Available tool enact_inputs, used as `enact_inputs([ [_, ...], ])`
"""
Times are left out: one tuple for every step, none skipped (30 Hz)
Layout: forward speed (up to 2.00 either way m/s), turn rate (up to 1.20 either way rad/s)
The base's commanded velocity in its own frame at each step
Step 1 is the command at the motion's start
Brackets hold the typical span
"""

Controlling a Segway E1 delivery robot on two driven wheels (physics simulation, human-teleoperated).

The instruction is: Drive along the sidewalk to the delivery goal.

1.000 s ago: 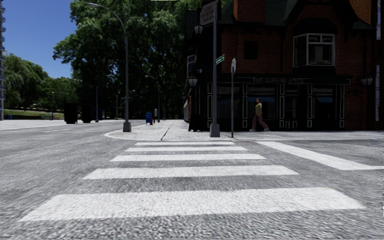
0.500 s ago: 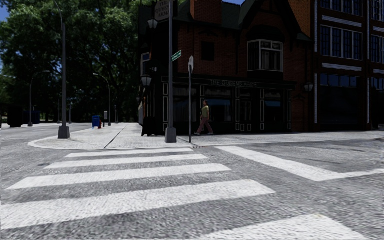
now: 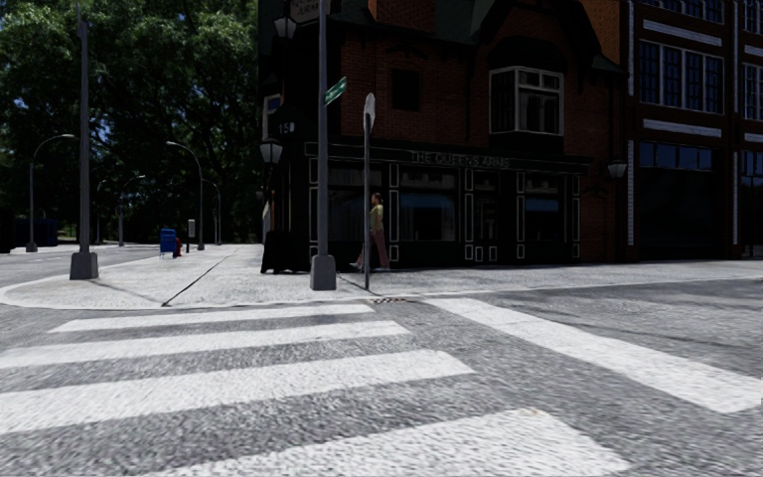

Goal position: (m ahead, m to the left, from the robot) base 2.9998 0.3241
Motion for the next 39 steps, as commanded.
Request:
enact_inputs([
  [1.52,0.00],
  [1.52,0.00],
  [1.52,0.00],
  [1.52,0.00],
  [1.52,0.00],
  [1.52,0.01],
  [1.52,0.02],
  [1.52,0.08],
  [1.52,0.34],
  [1.52,0.43],
  [1.52,0.53],
  [1.52,0.59],
  [1.52,0.60],
  [1.52,0.61],
  [1.52,0.61],
  [1.52,0.61],
  [1.52,0.61],
  [1.52,0.61],
  [1.52,0.61],
  [1.52,0.61],
  [1.52,0.61],
  [1.52,0.61],
  [1.52,0.61],
  [1.52,0.61],
  [1.52,0.61],
  [1.52,0.61],
  [1.52,0.61],
  [1.52,0.61],
  [1.52,0.61],
  [1.52,0.61],
  [1.52,0.61],
  [1.52,0.61],
  [1.52,0.60],
  [1.52,0.58],
  [1.52,0.57],
  [1.52,0.57],
  [1.52,0.56],
  [1.45,0.53],
  [0.63,0.00],
])
